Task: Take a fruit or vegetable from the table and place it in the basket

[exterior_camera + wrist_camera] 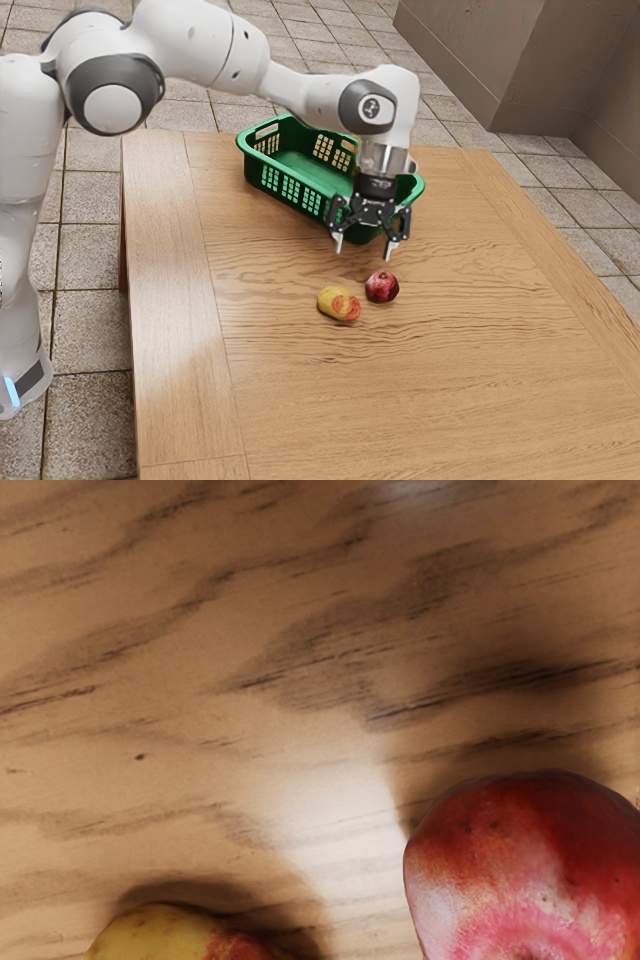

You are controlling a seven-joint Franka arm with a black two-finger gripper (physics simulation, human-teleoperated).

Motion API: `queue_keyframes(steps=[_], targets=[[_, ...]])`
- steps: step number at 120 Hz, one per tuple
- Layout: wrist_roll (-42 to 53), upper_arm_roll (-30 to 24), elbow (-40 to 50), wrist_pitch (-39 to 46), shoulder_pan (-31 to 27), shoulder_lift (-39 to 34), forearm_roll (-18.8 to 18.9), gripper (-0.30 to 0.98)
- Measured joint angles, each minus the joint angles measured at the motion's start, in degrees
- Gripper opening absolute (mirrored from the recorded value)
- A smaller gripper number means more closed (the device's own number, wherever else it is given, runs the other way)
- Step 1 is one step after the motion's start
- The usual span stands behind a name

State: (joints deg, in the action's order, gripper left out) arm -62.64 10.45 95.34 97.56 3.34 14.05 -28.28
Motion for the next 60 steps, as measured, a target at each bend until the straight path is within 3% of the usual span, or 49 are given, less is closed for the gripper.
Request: queue_keyframes(steps=[60], targets=[[1.9,-5.2,-5.0,3.1,-3.1,5.2,-0.1,0.69]])
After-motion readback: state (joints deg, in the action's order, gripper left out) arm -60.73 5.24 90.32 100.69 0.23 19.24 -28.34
